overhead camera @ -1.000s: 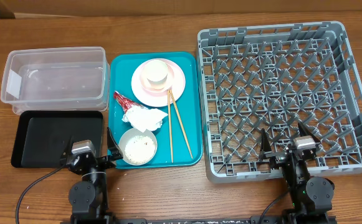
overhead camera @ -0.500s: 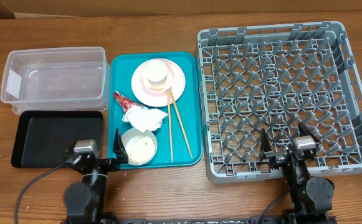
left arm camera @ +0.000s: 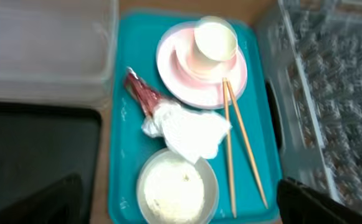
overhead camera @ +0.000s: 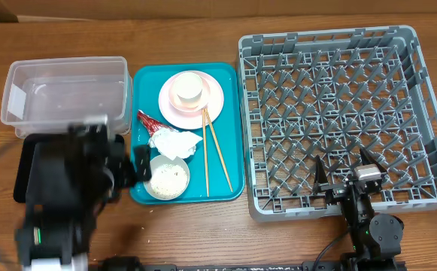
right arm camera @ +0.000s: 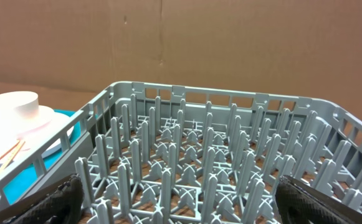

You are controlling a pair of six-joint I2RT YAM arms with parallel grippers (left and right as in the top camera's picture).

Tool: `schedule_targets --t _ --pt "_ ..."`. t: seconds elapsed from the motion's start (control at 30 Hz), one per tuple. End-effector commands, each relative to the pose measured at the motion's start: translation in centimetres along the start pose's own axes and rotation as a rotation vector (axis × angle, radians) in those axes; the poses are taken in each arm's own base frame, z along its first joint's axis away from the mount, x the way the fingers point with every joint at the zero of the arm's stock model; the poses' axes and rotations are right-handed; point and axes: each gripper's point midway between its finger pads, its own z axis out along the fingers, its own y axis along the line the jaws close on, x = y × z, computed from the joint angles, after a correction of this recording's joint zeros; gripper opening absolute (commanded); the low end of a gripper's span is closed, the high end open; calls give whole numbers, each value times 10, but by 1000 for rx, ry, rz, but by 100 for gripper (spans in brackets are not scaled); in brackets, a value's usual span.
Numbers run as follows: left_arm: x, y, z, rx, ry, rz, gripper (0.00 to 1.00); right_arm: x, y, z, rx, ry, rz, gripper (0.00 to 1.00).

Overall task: Sort waste into correct bins and load items into the dishwasher
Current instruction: 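Reach the left gripper to the white tissue on the teal tray and grasp it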

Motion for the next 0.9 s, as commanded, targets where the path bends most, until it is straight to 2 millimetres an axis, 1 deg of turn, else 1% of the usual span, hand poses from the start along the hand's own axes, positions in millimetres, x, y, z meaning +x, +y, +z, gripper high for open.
schedule_targets --t 0.0,0.07,0.1,0.13,0.2,0.23,0.27,0.37,0.4,0.47,0.53,0.67,0.73,0.87 --pt "-26 -19 20 102 115 -27 100 1 0 0 2 -9 -1 100" --pt "-25 -26 34 151 203 -77 100 1 0 0 2 -9 -1 100" --pt "-22 -30 45 180 262 -96 100 1 0 0 2 -9 -1 100" --pt "-23 -31 54 196 282 -104 100 1 0 0 2 -9 -1 100" --pt "-17 -34 71 226 345 -123 100 1 0 0 2 -9 -1 100" --pt "-13 -34 78 233 376 -140 90 1 0 0 2 -9 -1 100" --pt "-7 -32 85 222 416 -167 83 1 0 0 2 -9 -1 100" --pt "8 -21 102 133 499 -223 75 1 0 0 2 -9 -1 100" --pt "14 -15 109 76 522 -231 72 1 0 0 2 -9 -1 100" --pt "21 -9 117 -11 543 -233 70 1 0 0 2 -9 -1 100" --pt "27 -5 123 -96 552 -229 71 1 0 0 2 -9 -1 100" --pt "30 -1 133 -232 527 -194 80 1 0 0 2 -9 -1 100" --pt "31 -3 140 -267 517 -184 83 1 0 0 2 -9 -1 100" --pt "37 -9 157 -279 532 -179 84 1 0 0 2 -9 -1 100"
